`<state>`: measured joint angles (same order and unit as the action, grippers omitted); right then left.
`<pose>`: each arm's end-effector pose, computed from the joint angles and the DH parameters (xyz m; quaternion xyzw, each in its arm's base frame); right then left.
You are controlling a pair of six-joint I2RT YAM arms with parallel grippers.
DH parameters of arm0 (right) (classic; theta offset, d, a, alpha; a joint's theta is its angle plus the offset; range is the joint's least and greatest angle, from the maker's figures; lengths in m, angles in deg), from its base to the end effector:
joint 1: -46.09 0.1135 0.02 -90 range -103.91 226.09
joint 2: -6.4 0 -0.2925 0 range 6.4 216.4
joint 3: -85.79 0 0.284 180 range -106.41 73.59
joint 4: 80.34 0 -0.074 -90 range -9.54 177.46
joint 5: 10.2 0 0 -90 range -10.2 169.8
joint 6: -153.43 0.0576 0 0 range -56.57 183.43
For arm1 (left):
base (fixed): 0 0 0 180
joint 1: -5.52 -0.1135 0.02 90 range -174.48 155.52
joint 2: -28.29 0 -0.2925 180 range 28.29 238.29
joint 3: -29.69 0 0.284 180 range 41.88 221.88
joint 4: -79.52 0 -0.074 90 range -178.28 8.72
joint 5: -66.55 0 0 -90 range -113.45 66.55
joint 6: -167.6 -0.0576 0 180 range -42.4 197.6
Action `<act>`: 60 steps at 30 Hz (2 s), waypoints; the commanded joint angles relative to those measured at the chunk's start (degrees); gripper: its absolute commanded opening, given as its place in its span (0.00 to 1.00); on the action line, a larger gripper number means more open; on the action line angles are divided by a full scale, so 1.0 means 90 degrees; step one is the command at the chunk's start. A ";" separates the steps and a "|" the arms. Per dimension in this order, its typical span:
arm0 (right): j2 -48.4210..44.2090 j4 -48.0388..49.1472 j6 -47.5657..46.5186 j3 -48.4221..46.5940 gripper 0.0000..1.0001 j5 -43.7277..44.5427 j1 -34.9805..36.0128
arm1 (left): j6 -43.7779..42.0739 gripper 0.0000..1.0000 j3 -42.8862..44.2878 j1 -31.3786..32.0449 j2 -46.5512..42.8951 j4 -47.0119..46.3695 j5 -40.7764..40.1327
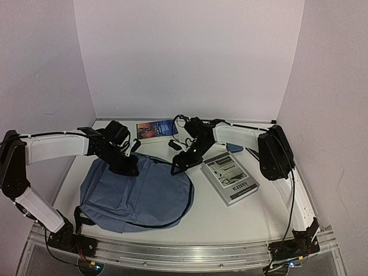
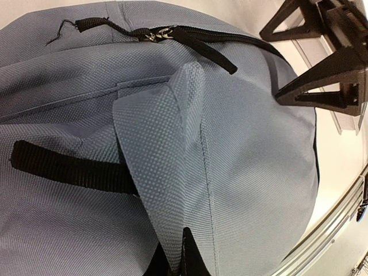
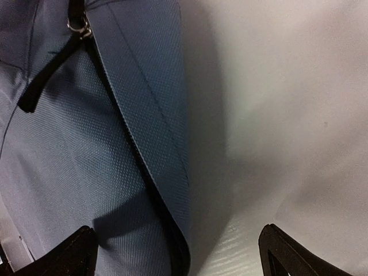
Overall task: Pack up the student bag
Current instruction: Adjust the student bag at the center of the board.
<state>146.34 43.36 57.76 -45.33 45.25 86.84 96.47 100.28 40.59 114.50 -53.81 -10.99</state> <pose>0.4147 0.4005 0.1480 -0.4263 0.8318 0.3385 0.1087 0.2668 -0.2025 0.2136 0.1617 0.9519 -0.2019 0.1644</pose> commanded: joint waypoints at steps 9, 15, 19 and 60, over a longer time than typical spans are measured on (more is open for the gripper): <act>-0.1087 -0.0058 0.0120 0.0835 0.00 -0.0602 0.0034 | -0.0030 0.00 0.1213 -0.0177 0.0585 -0.0113 -0.0699; -0.2089 0.0599 0.0548 0.2124 0.00 -0.0390 0.0034 | -0.0179 0.00 0.2455 -0.0478 0.1419 -0.0126 -0.0585; -0.2540 0.1269 0.1145 0.2917 0.00 -0.0530 0.0115 | -0.0346 0.01 0.3247 -0.0501 0.2061 0.0018 -0.0399; -0.0778 0.1297 0.1327 0.0933 0.57 0.0830 0.0199 | -0.0207 0.52 0.2394 -0.0673 0.2269 -0.0335 0.0406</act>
<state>137.96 55.24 68.36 -34.18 52.36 88.51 93.25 118.07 34.82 133.27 -55.46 -8.51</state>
